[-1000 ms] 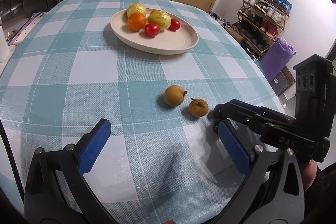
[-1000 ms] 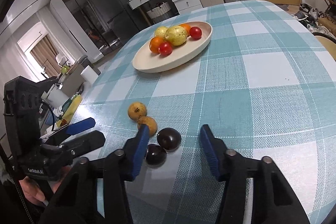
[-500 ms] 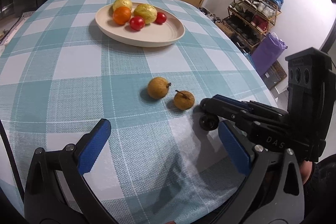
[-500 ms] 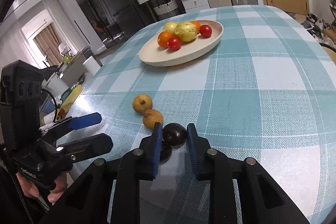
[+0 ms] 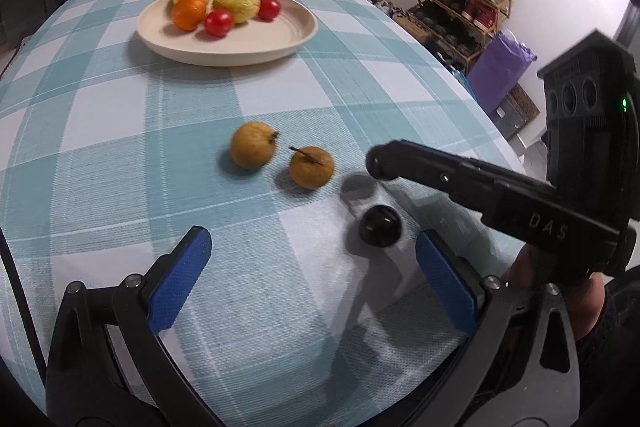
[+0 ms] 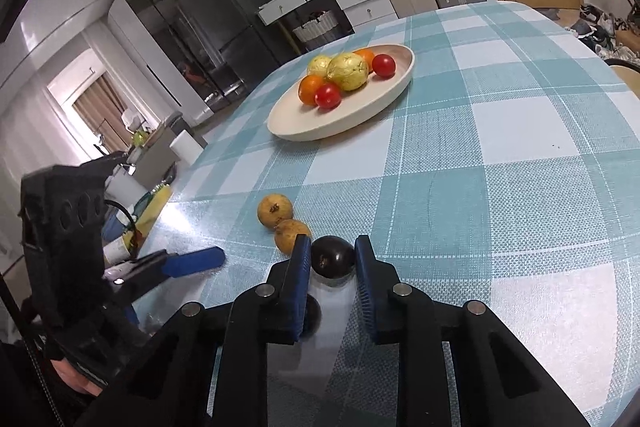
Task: Organize fruits
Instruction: 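Grasp a dark plum with the right tool while the left tool grasps another plum, then carry both plums over the cream plate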
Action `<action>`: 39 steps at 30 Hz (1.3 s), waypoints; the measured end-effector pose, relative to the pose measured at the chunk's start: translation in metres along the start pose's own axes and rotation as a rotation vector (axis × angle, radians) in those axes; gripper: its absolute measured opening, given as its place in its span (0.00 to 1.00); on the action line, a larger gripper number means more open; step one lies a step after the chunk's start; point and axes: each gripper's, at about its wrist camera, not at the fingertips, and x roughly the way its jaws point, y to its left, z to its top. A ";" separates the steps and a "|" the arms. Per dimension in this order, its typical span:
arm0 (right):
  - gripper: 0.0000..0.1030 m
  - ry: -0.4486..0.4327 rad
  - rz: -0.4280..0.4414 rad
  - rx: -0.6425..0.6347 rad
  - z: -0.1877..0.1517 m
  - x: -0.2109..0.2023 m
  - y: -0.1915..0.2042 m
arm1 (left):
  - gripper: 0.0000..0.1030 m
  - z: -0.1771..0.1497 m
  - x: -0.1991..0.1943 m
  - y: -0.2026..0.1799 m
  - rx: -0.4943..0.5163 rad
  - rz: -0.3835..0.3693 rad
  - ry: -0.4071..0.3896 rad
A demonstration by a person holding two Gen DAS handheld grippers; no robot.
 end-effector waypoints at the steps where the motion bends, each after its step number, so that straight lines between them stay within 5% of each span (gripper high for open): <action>1: 0.22 -0.004 -0.001 0.001 0.000 -0.001 0.000 | 0.99 0.000 0.001 -0.003 0.009 -0.002 0.003; 9: 0.22 -0.032 0.002 0.019 0.001 -0.010 -0.008 | 0.96 0.005 0.010 -0.023 0.076 -0.007 -0.002; 11: 0.22 -0.043 0.001 0.021 0.002 -0.014 -0.009 | 0.81 0.006 0.009 -0.027 0.093 -0.027 -0.013; 15: 0.22 -0.062 0.001 0.024 0.004 -0.023 -0.013 | 0.75 0.008 0.012 -0.035 0.126 -0.030 -0.016; 29: 0.22 -0.092 0.011 0.034 0.004 -0.035 -0.020 | 0.22 0.009 0.021 -0.029 0.096 -0.092 0.020; 39: 0.22 -0.092 0.014 0.032 0.005 -0.036 -0.018 | 0.21 0.011 0.010 -0.024 0.086 -0.129 0.000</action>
